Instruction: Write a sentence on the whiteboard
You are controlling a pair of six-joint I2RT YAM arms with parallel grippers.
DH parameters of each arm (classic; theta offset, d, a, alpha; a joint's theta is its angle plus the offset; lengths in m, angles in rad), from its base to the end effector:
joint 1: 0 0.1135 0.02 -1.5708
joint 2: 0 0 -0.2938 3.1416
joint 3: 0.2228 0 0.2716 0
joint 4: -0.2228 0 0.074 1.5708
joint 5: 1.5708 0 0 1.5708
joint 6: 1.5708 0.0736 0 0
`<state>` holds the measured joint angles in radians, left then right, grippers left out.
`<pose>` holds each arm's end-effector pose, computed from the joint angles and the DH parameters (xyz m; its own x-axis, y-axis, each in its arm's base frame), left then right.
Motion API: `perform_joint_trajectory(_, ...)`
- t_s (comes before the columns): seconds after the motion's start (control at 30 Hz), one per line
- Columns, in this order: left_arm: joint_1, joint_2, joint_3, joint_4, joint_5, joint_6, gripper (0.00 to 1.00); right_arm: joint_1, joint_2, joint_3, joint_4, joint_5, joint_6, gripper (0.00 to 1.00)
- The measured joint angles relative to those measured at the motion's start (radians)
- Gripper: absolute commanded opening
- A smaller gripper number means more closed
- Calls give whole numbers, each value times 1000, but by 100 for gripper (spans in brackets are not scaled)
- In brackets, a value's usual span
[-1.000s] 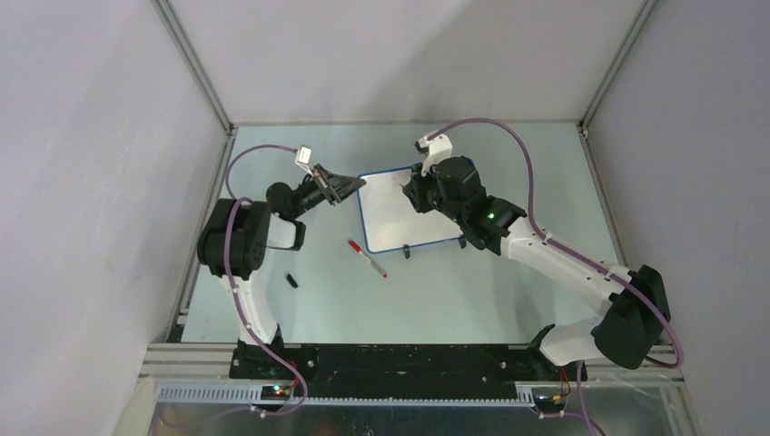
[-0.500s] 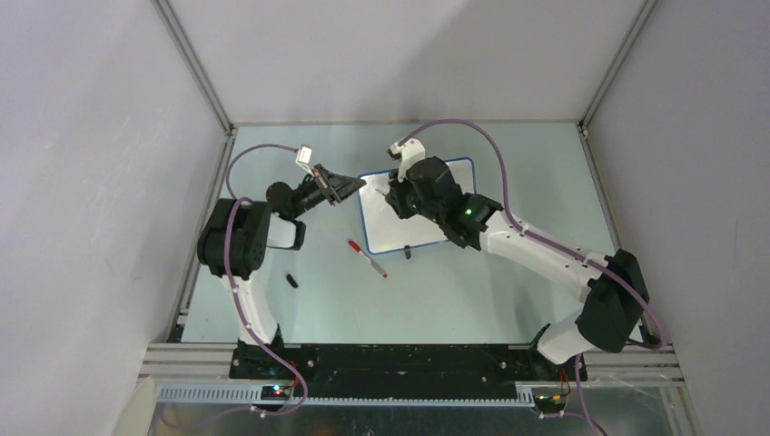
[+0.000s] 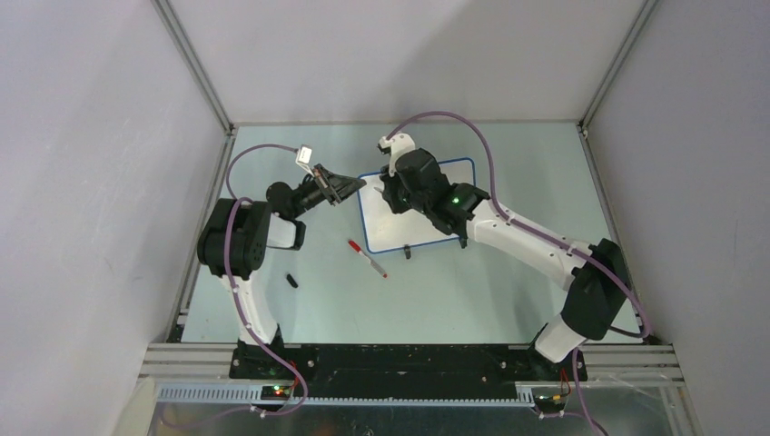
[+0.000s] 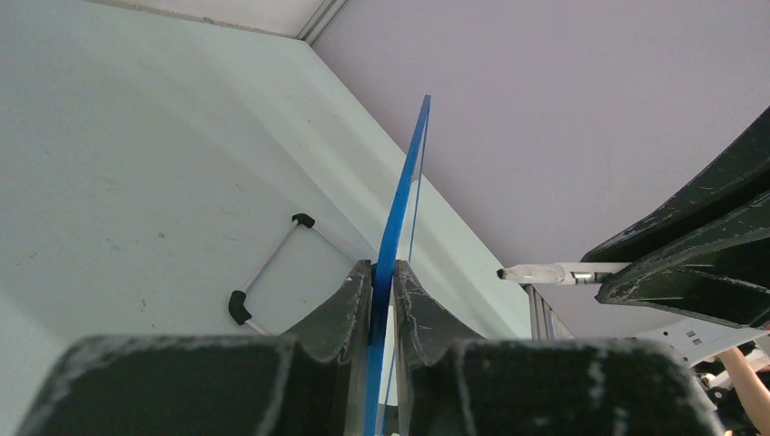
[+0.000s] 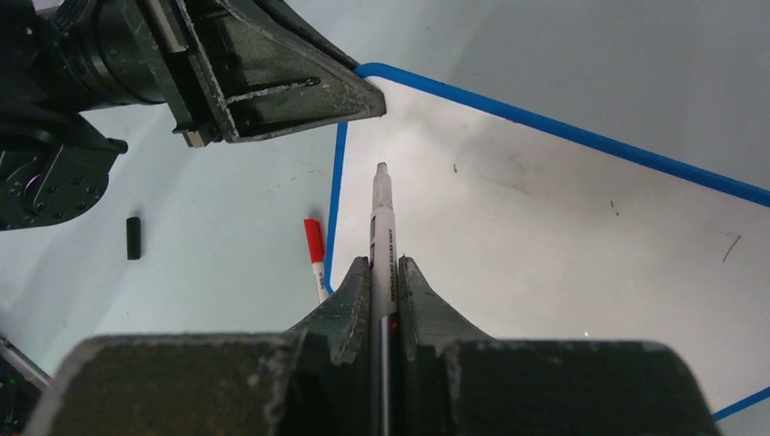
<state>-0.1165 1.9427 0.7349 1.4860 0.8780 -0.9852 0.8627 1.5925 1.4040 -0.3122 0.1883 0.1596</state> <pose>0.3840 -0.1020 0.1941 -0.5235 -0.4746 -0.7076 0.6745 0.2765 -0.6845 0.2876 0.3147 0.3463 -0.4099 -0.2386 -0.8804 -0.5816 0.8119 0.0507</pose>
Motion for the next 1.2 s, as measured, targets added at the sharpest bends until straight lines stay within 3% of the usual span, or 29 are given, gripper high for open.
perform_joint_trajectory(0.53, 0, 0, 0, 0, 2, 0, 12, 24, 115, 134, -91, 47, -5, 0)
perform_joint_trajectory(1.2, 0, 0, 0, 0, 2, 1, 9, 55, 163, 174, -113, 142, -46, 0)
